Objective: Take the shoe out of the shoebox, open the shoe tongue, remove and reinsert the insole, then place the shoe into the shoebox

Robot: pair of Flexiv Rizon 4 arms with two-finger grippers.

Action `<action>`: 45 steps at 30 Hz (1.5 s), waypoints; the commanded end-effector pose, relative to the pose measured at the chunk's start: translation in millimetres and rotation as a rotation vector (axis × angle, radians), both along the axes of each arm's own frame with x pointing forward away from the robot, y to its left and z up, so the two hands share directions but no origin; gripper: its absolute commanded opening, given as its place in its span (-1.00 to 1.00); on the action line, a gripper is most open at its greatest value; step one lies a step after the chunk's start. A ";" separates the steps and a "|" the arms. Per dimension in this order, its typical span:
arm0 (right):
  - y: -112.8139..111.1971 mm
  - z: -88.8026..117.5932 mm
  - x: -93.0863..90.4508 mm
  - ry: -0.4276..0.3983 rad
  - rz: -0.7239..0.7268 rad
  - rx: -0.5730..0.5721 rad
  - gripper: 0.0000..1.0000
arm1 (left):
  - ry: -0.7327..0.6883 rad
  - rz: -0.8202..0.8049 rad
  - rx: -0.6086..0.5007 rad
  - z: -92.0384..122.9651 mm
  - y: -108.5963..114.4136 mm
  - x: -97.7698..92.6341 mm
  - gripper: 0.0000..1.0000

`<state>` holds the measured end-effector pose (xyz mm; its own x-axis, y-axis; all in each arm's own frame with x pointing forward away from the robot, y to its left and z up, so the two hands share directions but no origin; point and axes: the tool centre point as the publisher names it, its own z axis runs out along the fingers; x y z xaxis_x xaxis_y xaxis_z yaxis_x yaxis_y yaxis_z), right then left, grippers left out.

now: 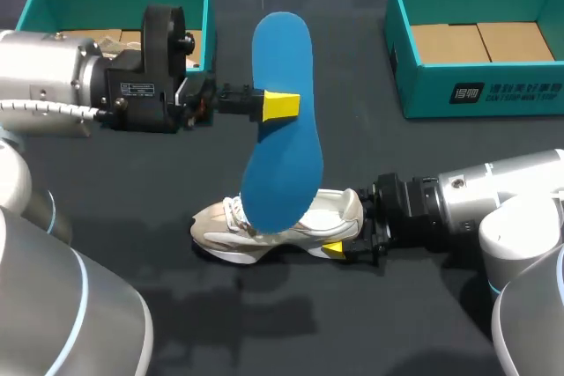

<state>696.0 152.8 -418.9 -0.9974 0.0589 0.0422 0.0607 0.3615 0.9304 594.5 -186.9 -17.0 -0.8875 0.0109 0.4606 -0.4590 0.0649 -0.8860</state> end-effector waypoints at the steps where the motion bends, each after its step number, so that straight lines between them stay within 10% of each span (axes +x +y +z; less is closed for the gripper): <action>1: 1.2 -2.0 0.0 0.001 -0.001 -0.003 -1.00 | -0.006 0.030 -0.021 -1.6 6.4 -7.4 -1.00; 15: -0.5 -2.7 0.0 0.009 -0.005 -0.025 -1.00 | -0.006 0.030 -0.021 -1.6 6.4 -7.4 -1.00; 17: -1.3 -2.4 -0.1 0.013 -0.006 -0.036 -0.09 | -0.006 0.030 -0.021 -1.6 6.4 -7.4 -1.00; 18: -1.9 -2.2 -0.4 0.016 -0.010 -0.045 1.00 | -0.006 0.030 -0.021 -1.6 6.4 -7.4 -1.00; 45: -67.8 53.0 -6.5 0.160 0.028 -0.584 1.00 | -0.006 0.030 -0.021 -1.6 6.4 -7.4 -1.00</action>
